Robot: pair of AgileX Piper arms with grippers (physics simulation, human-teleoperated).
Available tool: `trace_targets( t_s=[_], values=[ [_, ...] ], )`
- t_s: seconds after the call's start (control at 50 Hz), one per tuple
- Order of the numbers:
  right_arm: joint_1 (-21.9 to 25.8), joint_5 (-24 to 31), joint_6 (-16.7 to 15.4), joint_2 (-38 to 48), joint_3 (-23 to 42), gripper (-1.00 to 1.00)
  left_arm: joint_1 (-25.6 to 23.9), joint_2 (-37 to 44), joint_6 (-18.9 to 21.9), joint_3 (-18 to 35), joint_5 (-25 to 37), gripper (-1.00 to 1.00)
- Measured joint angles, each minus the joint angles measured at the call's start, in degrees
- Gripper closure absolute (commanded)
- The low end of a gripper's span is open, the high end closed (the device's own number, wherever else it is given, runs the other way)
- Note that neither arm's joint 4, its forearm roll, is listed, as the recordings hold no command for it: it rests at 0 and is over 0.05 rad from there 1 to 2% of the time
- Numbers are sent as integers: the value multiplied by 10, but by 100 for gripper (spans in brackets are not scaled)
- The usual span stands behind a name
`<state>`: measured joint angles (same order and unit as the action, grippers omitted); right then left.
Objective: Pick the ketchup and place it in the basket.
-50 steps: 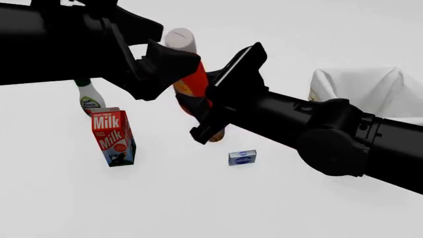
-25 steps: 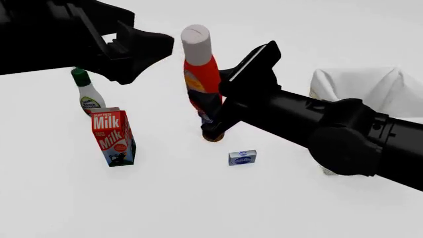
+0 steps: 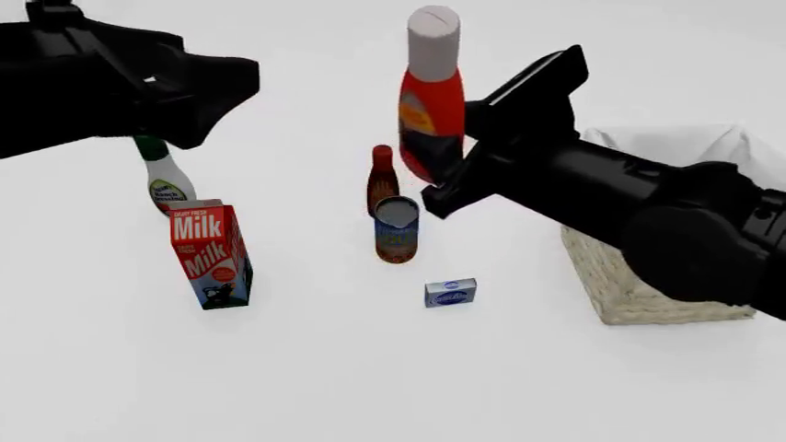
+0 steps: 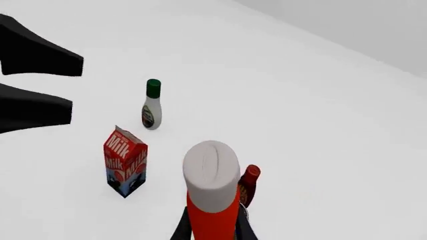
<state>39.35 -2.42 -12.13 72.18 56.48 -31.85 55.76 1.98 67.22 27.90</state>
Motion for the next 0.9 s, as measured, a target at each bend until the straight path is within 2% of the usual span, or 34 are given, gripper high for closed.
trace_targets(
  t_s=[0.4,0.66,0.9],
  values=[
    [-87,5,11,-12,9,100,101,-29,-66,-66,-63,-100],
    [-165,-1,23,-23,4,100,171,-39,-86,-117,-110,-100],
    [-232,-3,30,-33,3,100,209,-41,-94,-143,-141,-100]
  ],
)
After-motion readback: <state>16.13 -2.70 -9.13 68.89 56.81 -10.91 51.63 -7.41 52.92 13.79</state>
